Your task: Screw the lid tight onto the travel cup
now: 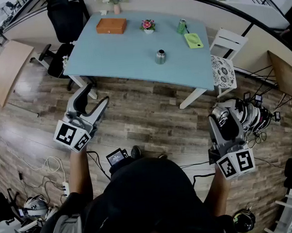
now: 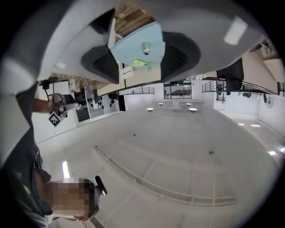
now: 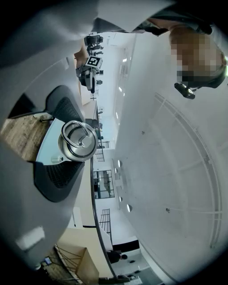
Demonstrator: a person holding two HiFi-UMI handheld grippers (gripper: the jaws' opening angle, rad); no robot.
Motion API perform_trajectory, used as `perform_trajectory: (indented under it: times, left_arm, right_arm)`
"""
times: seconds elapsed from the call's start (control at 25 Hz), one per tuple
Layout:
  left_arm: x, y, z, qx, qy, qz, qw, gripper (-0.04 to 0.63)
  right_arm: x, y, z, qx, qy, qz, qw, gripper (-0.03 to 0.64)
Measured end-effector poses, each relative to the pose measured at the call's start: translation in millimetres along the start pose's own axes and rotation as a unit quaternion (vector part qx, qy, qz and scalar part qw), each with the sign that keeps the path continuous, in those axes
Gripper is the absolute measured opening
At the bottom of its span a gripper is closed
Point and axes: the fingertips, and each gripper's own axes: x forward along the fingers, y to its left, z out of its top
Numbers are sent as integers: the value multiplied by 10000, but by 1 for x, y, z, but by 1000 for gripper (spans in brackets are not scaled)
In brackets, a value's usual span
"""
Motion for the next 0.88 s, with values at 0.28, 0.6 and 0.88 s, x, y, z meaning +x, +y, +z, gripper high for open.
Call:
perform_trajectory:
  times: [0.28, 0.6, 0.88]
  left_arm:
    - [-9, 0, 2, -9, -14, 7, 10000, 345]
    - [-11, 7, -3, -55, -3, -69, 10000, 344]
    - [-13, 22, -13, -101, -25, -185, 9998, 345]
  right_arm:
    - [-6, 7, 2, 0, -17, -12, 10000, 259]
    - [-1, 16, 1, 9, 25, -64, 10000, 259]
    - [9, 28, 0, 237, -85, -147, 9996, 259]
